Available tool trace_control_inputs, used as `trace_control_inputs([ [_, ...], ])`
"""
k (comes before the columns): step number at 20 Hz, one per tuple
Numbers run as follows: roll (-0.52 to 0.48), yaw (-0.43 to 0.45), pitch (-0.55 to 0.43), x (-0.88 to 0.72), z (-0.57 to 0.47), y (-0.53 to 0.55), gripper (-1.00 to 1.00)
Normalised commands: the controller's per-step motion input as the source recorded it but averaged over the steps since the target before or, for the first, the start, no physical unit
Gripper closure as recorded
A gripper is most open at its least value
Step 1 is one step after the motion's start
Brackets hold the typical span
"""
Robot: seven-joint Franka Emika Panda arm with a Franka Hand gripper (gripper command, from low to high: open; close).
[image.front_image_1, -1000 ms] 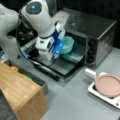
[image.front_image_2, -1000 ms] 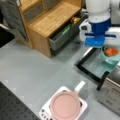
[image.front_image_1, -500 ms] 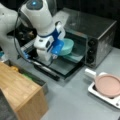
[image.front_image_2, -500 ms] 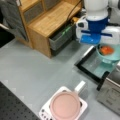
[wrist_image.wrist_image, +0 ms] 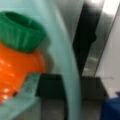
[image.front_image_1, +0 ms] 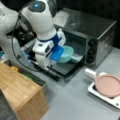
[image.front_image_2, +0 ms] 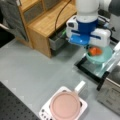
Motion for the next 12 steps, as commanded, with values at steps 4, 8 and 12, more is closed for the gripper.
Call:
trace_control_inputs([
  [4, -0.097, 0.106, 0.201, 0.59, 0.2, -0.23, 1.0],
  [8, -0.077, 0.142, 0.215, 0.54, 0.23, -0.26, 1.0],
  [12, -0.087, 0.165, 0.248, 0.47, 0.22, -0.29, 1.0],
])
